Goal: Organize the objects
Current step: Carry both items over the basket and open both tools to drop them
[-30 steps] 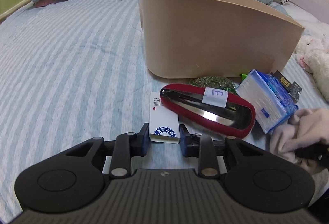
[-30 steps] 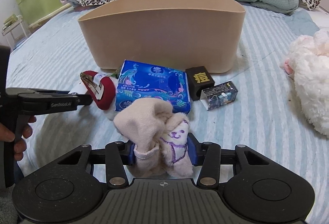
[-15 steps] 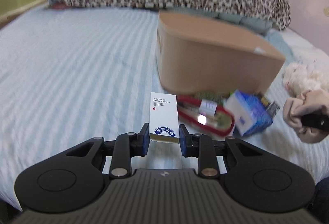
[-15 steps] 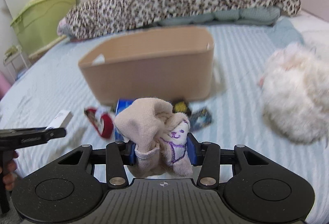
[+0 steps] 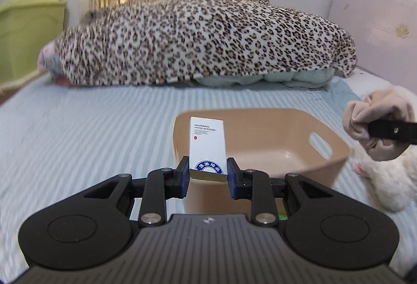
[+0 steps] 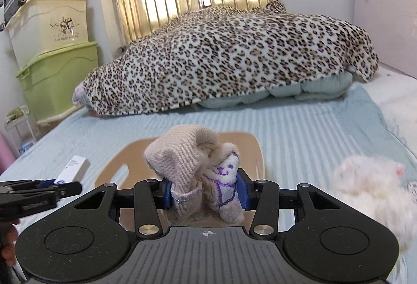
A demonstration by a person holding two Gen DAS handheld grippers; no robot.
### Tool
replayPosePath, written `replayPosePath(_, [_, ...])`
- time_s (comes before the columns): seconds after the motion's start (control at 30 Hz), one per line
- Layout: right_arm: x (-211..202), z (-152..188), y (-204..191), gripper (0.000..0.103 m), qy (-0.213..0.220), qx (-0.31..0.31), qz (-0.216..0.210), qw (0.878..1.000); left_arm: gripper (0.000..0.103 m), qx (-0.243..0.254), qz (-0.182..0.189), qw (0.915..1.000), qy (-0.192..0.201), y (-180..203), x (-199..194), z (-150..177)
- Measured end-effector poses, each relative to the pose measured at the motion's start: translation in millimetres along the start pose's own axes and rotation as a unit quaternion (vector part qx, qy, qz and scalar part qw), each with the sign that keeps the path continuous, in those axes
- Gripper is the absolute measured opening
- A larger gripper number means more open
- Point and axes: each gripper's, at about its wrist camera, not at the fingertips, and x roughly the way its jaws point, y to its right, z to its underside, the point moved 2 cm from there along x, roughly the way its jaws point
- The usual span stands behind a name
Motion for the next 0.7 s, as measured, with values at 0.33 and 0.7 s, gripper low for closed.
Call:
replayPosePath(0.33, [68,-18,-8,0.043,-0.017,-0.026,0.013,0.999,0.031,-0.006,-0.017,0.9988,-0.046,21,84,-19])
replayPosePath(0.7, [127,4,-13,0.049,-0.095,-0.042,0.04,0.994,0.033,0.045,-0.015,0.9904,-0.13,37,127,-3])
